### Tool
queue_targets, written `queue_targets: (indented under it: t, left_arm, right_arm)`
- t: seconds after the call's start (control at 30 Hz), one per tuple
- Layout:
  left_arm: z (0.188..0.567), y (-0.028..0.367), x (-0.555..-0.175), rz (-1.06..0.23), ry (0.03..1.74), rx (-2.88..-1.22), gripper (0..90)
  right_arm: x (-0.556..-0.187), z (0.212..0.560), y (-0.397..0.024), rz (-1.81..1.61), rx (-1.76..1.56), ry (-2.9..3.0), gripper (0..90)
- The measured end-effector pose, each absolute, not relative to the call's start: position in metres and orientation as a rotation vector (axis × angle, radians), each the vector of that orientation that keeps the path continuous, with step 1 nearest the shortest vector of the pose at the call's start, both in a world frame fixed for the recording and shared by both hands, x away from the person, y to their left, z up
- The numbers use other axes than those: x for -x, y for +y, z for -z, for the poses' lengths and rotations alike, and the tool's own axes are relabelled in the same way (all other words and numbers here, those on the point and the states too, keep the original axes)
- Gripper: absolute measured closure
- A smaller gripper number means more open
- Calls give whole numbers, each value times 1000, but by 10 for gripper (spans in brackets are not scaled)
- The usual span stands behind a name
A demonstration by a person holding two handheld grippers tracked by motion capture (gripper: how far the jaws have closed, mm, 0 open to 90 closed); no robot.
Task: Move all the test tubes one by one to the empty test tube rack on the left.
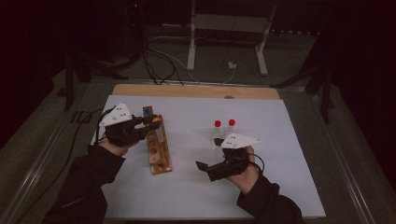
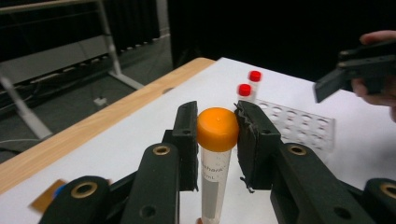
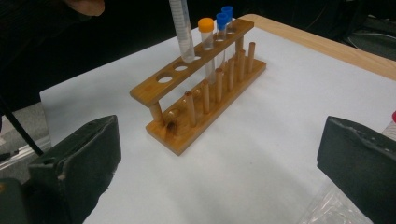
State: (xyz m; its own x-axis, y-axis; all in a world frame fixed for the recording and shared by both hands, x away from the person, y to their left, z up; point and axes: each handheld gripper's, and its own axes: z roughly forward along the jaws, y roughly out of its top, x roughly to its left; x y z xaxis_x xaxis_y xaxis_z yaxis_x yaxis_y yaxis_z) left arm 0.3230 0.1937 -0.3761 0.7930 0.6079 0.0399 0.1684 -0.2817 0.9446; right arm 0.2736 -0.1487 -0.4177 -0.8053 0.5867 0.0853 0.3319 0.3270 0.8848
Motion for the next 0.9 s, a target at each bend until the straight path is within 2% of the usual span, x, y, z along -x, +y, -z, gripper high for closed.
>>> queue_targets:
  t: [0.37,0.9]
  left_arm:
    - [390,214,-337,-521,687,-1813,718]
    - [433,209,-347,-496,752,-1864,718]
  right_arm:
    - [-273,417,-150,-1487,-815,2352,0]
    - [-273,417,-151,-1495,-807,2363,0]
